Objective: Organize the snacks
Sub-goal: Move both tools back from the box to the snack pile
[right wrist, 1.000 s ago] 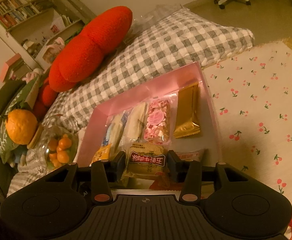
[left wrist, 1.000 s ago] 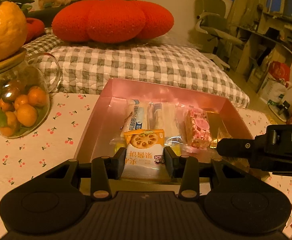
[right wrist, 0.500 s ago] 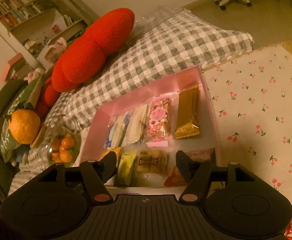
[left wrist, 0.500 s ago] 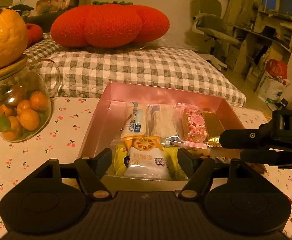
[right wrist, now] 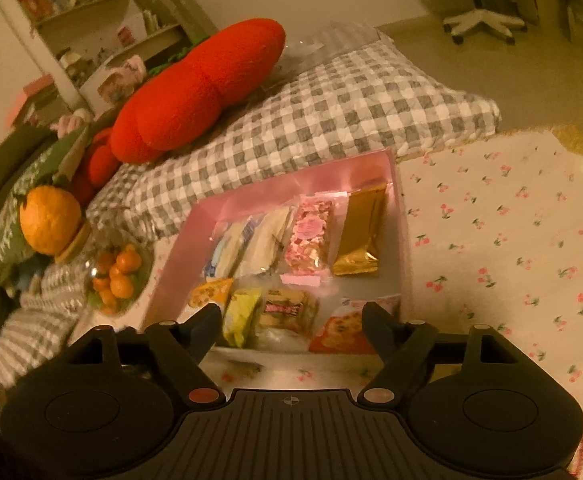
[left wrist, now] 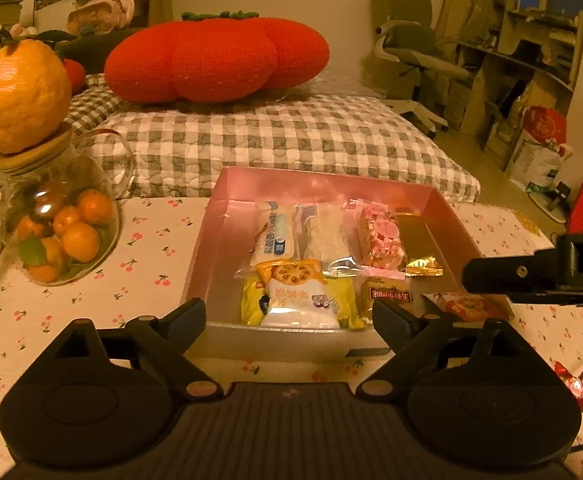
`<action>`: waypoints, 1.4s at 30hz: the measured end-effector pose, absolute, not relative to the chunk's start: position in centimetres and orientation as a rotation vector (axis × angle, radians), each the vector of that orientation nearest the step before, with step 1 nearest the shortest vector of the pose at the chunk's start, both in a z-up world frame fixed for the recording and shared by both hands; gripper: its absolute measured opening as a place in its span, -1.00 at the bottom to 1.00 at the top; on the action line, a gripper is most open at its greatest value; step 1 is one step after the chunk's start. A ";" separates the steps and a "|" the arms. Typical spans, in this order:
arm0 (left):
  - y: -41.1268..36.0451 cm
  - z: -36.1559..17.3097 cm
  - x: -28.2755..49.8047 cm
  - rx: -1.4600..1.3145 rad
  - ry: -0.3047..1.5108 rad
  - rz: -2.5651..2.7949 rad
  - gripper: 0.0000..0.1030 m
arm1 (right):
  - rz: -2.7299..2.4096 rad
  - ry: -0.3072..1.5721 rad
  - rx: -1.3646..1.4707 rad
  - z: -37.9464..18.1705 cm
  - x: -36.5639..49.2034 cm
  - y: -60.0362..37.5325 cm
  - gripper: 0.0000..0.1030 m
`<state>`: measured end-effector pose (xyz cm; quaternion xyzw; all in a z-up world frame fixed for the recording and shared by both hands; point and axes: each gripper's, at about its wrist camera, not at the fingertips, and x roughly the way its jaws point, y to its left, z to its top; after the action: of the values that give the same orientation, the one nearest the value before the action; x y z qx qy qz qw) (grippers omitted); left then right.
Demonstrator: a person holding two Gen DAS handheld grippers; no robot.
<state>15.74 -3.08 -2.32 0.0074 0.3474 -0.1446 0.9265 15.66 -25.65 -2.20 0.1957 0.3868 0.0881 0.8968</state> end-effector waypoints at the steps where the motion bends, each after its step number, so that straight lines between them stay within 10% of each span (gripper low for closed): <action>1: -2.9 -2.2 15.6 0.021 0.712 -0.296 0.75 | 0.183 0.801 0.386 -2.1 15.4 -25.7 0.57; 42: 6.3 -4.0 8.2 0.118 0.769 -0.221 0.98 | 0.223 0.834 0.096 -3.7 7.0 -25.3 0.67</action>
<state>8.21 6.34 -3.96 0.0572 0.3741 -0.1076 0.9194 7.04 -25.34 -3.73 0.0467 0.4041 0.1081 0.9071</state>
